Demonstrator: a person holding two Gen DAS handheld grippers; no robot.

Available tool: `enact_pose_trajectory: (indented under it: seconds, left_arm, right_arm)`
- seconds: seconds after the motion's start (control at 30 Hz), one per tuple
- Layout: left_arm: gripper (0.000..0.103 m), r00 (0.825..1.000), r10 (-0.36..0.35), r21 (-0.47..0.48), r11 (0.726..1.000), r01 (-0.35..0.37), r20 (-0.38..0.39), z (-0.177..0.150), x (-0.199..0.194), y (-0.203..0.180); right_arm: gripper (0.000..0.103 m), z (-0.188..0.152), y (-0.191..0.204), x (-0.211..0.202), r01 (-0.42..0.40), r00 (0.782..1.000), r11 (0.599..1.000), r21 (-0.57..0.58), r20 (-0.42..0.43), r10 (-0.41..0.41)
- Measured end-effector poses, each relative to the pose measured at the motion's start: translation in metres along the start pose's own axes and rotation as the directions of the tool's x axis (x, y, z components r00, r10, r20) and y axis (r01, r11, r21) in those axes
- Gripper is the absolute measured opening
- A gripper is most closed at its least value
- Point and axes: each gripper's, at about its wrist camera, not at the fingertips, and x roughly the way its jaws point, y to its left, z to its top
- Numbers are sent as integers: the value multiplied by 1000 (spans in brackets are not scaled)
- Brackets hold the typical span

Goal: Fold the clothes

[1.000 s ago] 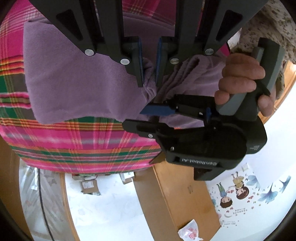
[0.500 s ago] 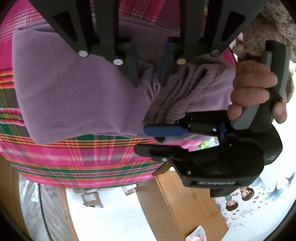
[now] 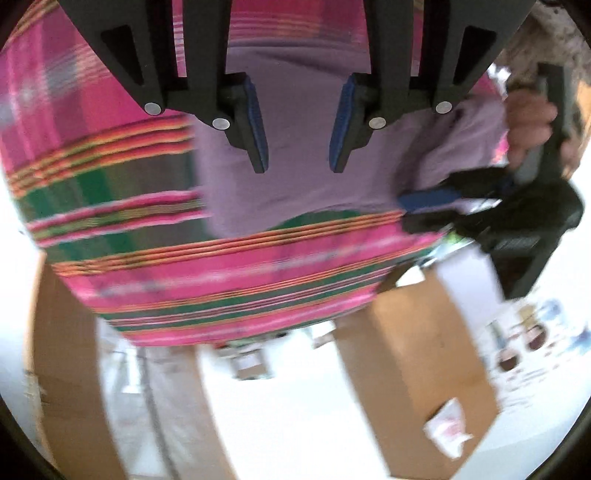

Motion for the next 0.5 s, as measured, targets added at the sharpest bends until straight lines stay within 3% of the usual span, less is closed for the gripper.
enact_pose_trajectory:
  seconds: [0.17, 0.37, 0.5]
  left_arm:
    - [32, 997, 18, 18, 1000, -17, -76, -11, 15, 1]
    - [32, 991, 87, 29, 996, -84, -98, -16, 14, 10]
    - [32, 990, 102, 28, 995, -99, -96, -17, 12, 13]
  right_arm:
    - [35, 4, -15, 10, 99, 995, 995, 5, 3, -99]
    - [35, -3, -16, 31, 212, 975, 976, -57, -52, -215]
    - [36, -5, -24, 32, 236, 969, 970, -60, -56, -240]
